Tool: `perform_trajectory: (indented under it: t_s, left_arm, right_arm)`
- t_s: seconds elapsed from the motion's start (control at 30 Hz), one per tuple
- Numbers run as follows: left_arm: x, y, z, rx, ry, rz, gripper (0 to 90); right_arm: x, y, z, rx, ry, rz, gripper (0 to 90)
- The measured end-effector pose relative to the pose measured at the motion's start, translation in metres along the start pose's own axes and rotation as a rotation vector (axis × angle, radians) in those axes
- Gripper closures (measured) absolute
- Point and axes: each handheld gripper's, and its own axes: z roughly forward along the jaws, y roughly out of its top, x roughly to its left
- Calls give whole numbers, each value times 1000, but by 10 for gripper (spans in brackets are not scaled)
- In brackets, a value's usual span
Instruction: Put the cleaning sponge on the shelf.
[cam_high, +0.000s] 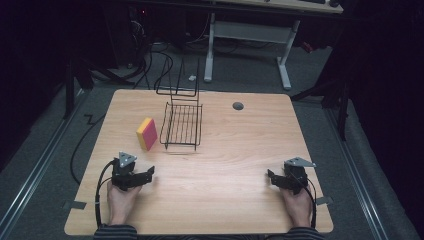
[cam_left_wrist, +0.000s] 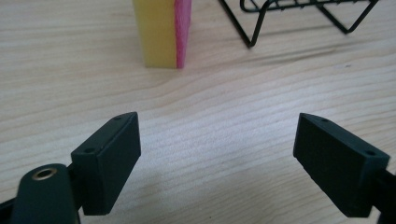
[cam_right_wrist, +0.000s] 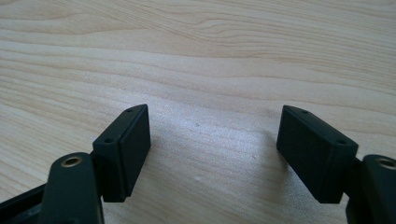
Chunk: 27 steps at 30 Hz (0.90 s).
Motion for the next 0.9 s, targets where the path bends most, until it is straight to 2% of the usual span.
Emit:
perform_trajectory:
  t_s: [0.13,0.33,0.37,0.47,0.53,0.67,0.83,0.9]
  left_arm:
    - [-1,6,-7,-26,-2,4,154]
    - [-2,16,-11,-35,-2,11,155]
    - [-3,20,-11,-37,10,24,155]
    - [-2,24,-11,-47,23,25,155]
    - [-1,29,-13,-59,53,17,154]
    - [3,37,-16,-89,73,1,154]
    - [8,46,-17,-113,52,-18,152]
    - [10,49,-17,-120,57,-19,152]
  right_arm:
    - [0,0,0,0,0,0,262]
    - [0,0,0,0,0,0,262]
    - [0,0,0,0,0,0,262]
    - [0,0,0,0,0,0,261]
    - [0,0,0,0,1,0,261]
    - [0,0,0,0,2,-2,261]
    - [0,0,0,0,2,-3,261]
    - [0,0,0,1,1,0,261]
